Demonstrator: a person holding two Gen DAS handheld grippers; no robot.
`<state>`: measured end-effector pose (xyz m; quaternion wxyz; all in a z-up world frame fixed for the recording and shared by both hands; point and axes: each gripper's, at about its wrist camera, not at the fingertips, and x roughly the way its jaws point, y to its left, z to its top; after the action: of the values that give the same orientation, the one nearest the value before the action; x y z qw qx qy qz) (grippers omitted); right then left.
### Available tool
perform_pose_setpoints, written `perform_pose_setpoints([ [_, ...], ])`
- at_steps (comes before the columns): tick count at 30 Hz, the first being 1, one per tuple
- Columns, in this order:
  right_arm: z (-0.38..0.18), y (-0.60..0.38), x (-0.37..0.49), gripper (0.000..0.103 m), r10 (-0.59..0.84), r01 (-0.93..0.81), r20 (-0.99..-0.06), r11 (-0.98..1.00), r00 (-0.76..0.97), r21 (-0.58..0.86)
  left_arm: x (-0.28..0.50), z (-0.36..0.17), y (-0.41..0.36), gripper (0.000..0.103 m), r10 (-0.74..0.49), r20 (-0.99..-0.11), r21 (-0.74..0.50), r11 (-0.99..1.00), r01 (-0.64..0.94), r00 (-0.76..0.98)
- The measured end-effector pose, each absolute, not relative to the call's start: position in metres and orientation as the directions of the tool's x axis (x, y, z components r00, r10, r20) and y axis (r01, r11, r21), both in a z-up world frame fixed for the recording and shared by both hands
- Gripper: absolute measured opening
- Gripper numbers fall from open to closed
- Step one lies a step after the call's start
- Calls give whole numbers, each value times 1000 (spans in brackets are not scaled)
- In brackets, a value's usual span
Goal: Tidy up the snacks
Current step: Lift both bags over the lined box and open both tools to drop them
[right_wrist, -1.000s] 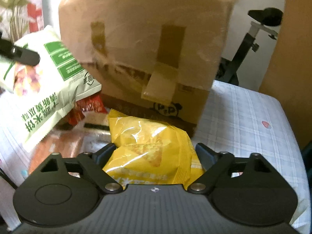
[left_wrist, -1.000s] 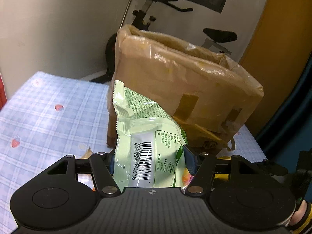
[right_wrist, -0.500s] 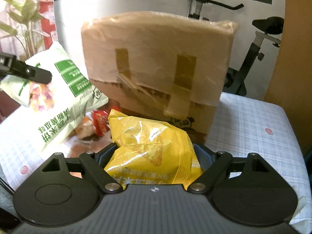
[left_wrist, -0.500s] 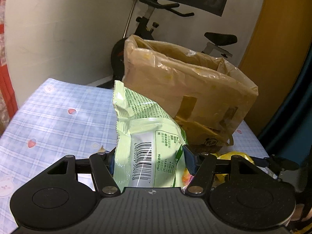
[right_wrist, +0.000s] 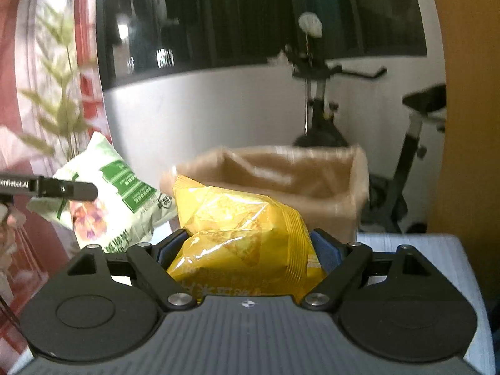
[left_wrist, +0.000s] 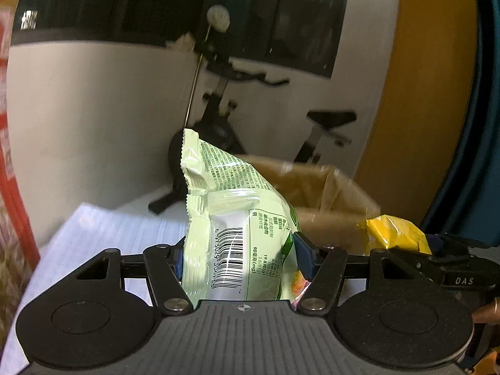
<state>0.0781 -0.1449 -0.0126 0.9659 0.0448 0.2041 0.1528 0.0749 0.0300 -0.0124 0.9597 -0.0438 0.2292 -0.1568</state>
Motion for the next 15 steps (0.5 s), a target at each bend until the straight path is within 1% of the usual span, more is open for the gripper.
perform_pose_setpoints([
  [3, 7, -146, 89, 86, 324, -293, -334, 946, 885, 141, 81, 5, 25, 66, -319, -389, -127, 948, 292, 864],
  [6, 20, -142, 101, 86, 305, -292, -302, 952, 903, 87, 94, 19, 16, 66, -311, -359, -100, 950, 295, 880],
  [8, 26, -139, 115, 86, 276, -278, -282, 960, 919, 34, 107, 27, 8, 66, -306, -342, -78, 951, 298, 889],
  [11, 27, -131, 136, 86, 228, -255, -250, 963, 941, -83, 131, 38, -8, 66, -301, -336, -42, 951, 306, 892],
  [13, 22, -129, 154, 86, 212, -244, -248, 964, 945, -106, 151, 41, -16, 66, -290, -334, -44, 955, 292, 897],
  [15, 16, -131, 174, 86, 198, -228, -257, 969, 946, -95, 172, 41, -23, 66, -274, -328, -36, 960, 278, 904],
])
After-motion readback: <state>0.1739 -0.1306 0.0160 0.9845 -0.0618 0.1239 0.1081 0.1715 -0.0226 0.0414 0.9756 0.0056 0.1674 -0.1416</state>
